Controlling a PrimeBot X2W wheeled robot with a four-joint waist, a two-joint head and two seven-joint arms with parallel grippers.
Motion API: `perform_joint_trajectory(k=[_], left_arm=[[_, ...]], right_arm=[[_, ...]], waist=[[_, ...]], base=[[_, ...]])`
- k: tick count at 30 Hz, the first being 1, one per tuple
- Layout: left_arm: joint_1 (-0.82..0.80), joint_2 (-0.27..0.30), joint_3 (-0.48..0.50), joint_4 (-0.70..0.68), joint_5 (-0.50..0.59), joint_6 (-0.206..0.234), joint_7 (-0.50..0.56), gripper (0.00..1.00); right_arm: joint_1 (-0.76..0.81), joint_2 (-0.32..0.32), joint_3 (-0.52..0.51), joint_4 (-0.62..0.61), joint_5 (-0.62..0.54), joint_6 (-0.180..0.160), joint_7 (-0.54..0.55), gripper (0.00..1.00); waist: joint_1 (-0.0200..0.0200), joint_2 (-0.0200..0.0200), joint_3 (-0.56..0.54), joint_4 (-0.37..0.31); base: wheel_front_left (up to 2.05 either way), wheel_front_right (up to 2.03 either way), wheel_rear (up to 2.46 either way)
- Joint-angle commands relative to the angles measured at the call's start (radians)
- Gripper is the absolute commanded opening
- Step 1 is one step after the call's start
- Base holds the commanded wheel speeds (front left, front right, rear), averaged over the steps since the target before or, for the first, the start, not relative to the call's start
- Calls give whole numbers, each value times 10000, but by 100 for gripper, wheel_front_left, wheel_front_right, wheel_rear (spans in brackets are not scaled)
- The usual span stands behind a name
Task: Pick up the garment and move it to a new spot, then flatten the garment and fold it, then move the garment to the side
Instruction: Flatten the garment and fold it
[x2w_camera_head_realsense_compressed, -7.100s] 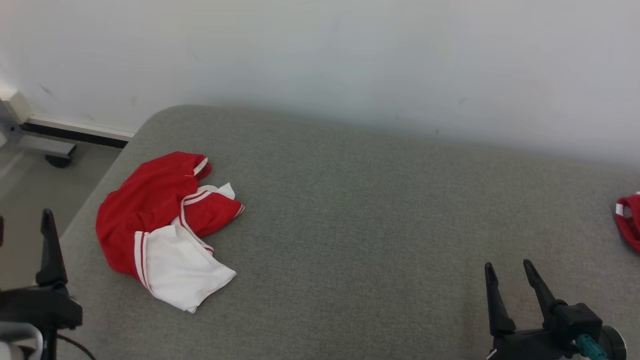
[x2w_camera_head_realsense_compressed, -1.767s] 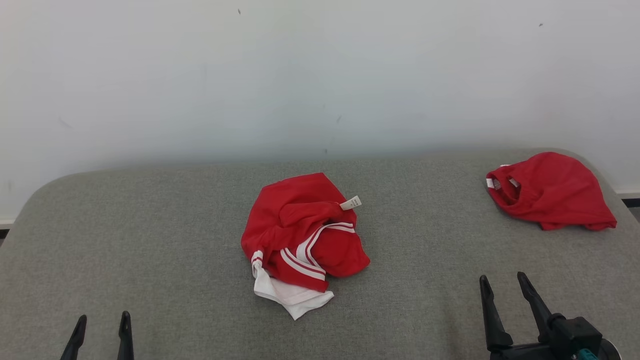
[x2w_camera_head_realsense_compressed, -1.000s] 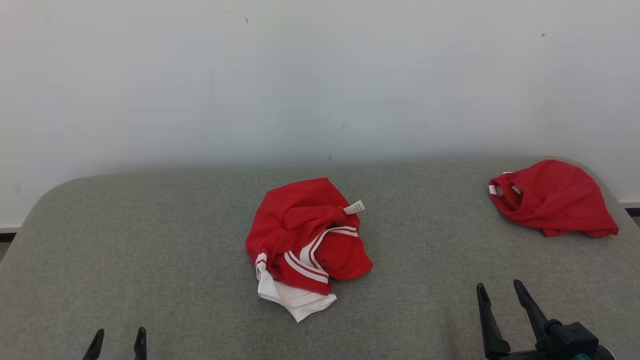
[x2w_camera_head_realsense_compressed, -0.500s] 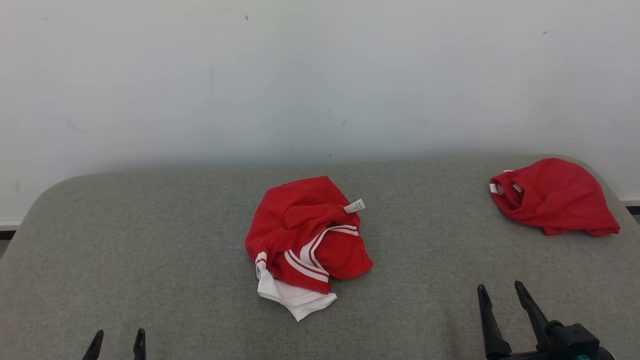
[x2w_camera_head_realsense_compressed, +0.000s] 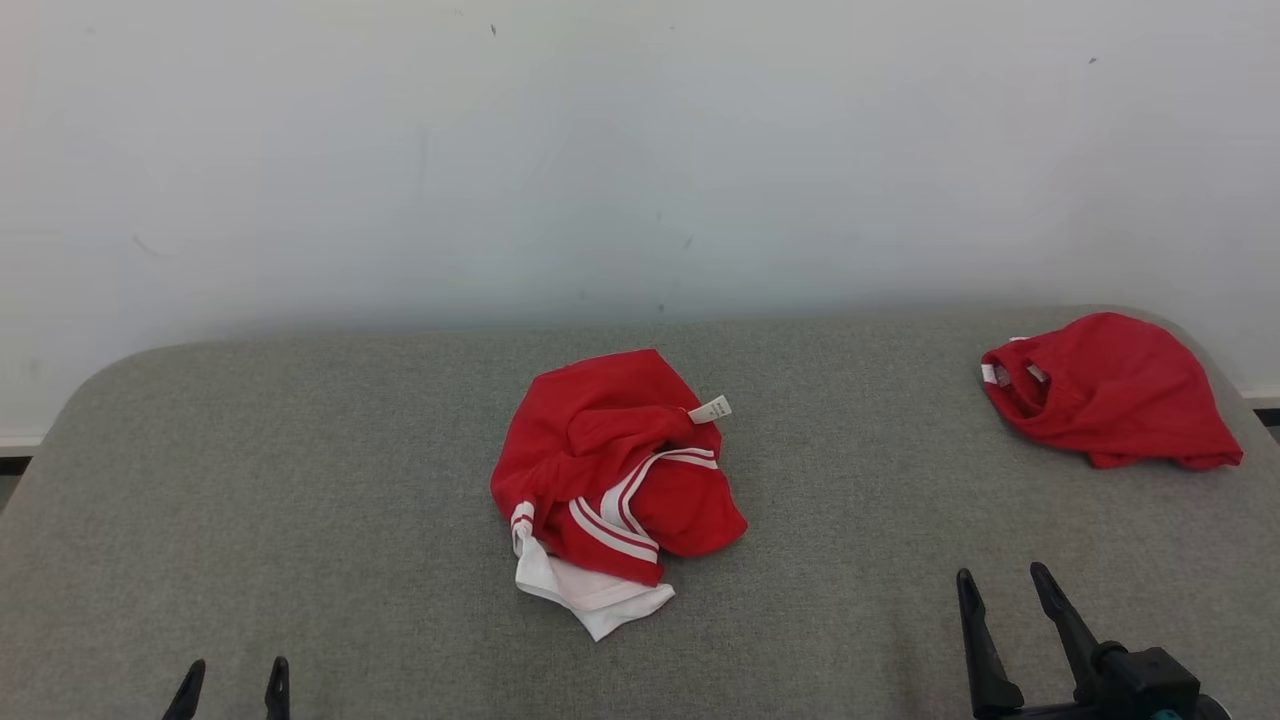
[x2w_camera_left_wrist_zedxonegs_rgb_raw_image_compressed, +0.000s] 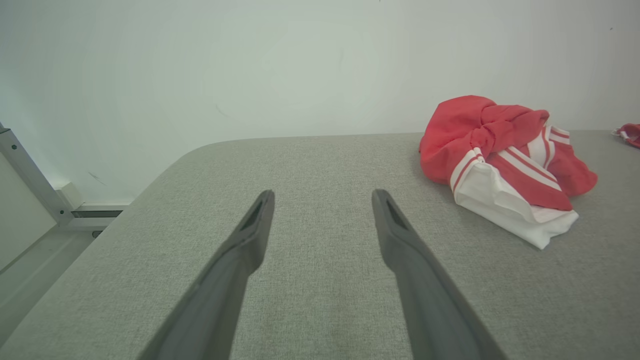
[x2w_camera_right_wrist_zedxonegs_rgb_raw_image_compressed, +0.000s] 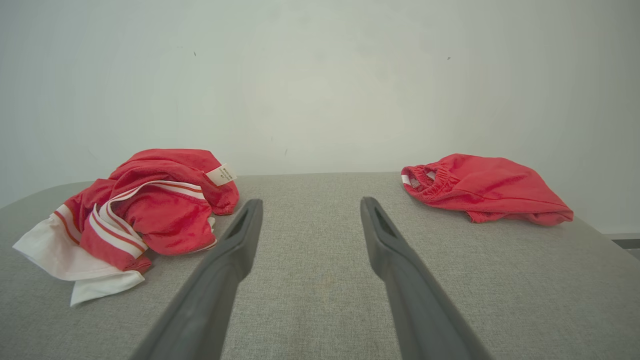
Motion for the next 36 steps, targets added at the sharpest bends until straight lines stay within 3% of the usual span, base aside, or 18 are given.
perform_joint_trajectory(k=[1,22,36], left_arm=[[-85,48,7,20,-25,-5,-61,100],[-145,88,-79,9,-189,180,-103,100],[-1442,-218,-919,250,31,-131,-59,100]], right_arm=[[74,14,-5,-5,53,-25,1,100],[8,-39,-9,55,84,-25,1,100],[-146,-132,178,75,106,-25,1,100]], waist=[[0,-1,2,3],[0,-1,-17,-34],[0,-1,160,-675]], base=[[0,0,0],[0,0,0],[0,0,0]])
